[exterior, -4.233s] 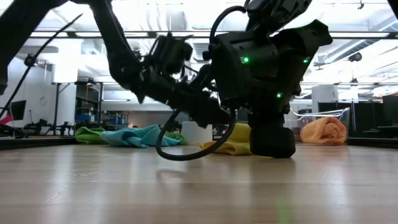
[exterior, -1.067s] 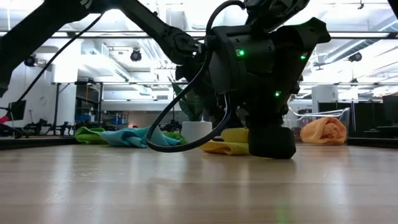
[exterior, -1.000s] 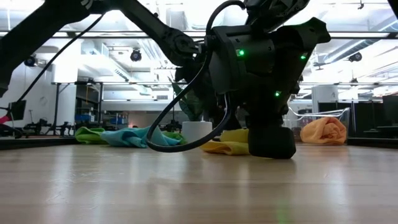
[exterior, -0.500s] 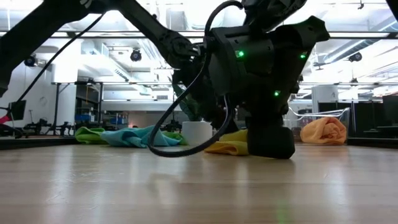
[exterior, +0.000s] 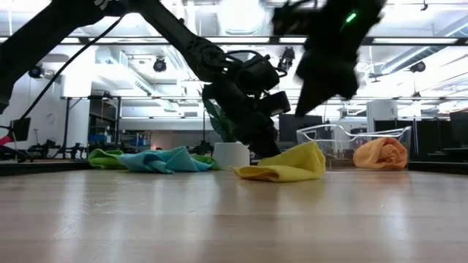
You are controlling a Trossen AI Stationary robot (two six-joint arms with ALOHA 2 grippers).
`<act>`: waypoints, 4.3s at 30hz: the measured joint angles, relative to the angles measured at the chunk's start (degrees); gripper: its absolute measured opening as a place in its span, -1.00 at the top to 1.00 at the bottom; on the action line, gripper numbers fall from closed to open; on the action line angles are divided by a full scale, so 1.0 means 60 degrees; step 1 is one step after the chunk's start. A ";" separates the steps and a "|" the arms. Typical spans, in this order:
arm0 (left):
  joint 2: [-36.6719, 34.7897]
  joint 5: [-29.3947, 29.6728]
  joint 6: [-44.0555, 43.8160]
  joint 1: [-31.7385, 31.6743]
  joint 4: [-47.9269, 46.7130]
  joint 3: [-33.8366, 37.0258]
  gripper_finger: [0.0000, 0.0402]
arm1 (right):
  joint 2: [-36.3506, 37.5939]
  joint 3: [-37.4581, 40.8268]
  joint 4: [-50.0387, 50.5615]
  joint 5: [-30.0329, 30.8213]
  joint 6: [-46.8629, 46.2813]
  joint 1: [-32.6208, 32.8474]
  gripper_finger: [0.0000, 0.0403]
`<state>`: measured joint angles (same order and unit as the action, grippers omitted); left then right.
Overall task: Roll microfiber towels into tight, uniform cylinder then place into a basket
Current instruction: Roll the yellow microfiber cloth
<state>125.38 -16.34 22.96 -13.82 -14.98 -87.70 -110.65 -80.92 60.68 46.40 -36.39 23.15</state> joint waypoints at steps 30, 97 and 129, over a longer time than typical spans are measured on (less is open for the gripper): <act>-0.0120 0.0645 0.0007 0.0315 0.0289 0.0018 1.00 | 0.4541 1.0895 -1.5834 -0.0308 0.0962 -0.1343 0.96; -0.1563 0.2852 -0.2288 0.1402 0.6504 0.4856 1.00 | 0.4319 0.9638 -1.3921 -0.1521 0.0261 -0.1253 0.89; -0.1530 0.2910 -0.2765 0.1523 0.6433 0.4874 1.00 | 0.2913 0.9407 -1.5131 -0.2446 -0.7482 -0.1214 -0.36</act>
<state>116.20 1.13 6.37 -4.69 23.62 -58.46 -93.17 -24.48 -30.11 31.73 -81.28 15.86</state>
